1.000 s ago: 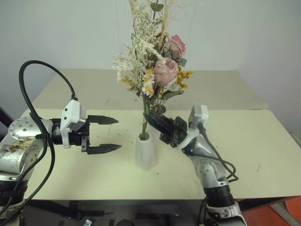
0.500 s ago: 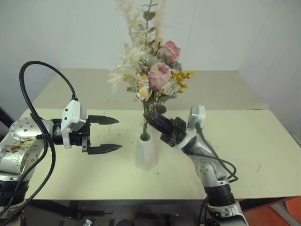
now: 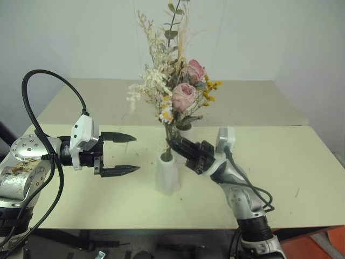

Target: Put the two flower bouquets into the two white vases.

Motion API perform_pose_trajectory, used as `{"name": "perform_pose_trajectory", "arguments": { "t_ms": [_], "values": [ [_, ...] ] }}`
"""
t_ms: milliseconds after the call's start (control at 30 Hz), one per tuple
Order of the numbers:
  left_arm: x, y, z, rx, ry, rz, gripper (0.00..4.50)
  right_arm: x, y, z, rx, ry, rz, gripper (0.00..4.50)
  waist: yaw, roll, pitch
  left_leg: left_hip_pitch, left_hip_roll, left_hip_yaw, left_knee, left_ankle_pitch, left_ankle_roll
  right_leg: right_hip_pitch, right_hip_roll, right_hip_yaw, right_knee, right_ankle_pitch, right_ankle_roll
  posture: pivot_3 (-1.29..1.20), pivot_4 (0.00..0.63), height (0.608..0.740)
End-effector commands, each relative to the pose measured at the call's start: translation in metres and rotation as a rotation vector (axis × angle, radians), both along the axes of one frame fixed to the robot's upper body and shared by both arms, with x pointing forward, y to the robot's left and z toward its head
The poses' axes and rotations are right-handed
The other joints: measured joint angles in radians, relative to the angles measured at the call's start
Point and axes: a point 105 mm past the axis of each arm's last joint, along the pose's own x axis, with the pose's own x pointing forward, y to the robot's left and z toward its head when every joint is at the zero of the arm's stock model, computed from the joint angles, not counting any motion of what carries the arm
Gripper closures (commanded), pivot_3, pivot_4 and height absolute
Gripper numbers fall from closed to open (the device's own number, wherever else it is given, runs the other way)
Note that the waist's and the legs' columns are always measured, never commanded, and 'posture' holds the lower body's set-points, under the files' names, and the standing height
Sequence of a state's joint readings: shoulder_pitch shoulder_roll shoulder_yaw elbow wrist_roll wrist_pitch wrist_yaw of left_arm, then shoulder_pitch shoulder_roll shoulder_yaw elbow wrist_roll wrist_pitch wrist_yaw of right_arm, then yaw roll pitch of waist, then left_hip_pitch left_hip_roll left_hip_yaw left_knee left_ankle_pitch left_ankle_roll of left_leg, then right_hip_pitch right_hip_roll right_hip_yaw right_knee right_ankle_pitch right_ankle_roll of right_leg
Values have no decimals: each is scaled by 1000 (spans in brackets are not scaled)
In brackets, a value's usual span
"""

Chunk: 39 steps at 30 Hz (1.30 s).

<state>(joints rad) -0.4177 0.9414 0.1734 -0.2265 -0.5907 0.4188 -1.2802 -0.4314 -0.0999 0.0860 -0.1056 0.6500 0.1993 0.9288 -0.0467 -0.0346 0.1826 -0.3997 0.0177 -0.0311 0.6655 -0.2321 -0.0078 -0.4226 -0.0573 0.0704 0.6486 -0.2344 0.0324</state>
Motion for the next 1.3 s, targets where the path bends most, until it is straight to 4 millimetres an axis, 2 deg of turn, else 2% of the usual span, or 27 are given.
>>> {"name": "perform_pose_trajectory", "arguments": {
  "t_ms": [33,333,600,733,767,1000,1300],
  "values": [
    [-3,-2,5,15,-30,-22,0,-12,2,6,7,-51,32,4279,0,0,0,0,0,0,0,0,0,0,0,0,0,0,0,0,150,740],
    [-4,-4,9,4,-31,-40,0,-13,-2,15,78,-75,36,4279,0,0,0,0,0,0,0,0,0,0,0,0,0,0,0,0,150,740],
    [-3,-4,7,8,-26,-41,0,-25,-4,8,21,-99,124,1572,1,0,0,0,0,0,0,0,0,0,0,0,0,0,0,0,150,740],
    [-2,-4,7,11,-24,-40,0,-21,-1,1,-62,-100,84,203,1,0,0,0,0,0,0,0,0,0,0,0,0,0,0,0,150,740],
    [-1,-4,6,13,-24,-40,0,-21,-1,1,-70,-104,82,43,1,0,0,0,0,0,0,0,0,0,0,0,0,0,0,0,150,740],
    [-2,-5,7,9,-20,-43,0,-1,-20,5,-86,-77,-89,43,2,0,0,0,0,0,0,0,0,0,0,0,0,0,0,0,150,740],
    [0,-6,7,9,-23,-47,0,-9,-42,2,-160,-107,-157,43,2,0,0,0,0,0,0,0,0,0,0,0,-1,0,0,0,150,740]
  ]
}}
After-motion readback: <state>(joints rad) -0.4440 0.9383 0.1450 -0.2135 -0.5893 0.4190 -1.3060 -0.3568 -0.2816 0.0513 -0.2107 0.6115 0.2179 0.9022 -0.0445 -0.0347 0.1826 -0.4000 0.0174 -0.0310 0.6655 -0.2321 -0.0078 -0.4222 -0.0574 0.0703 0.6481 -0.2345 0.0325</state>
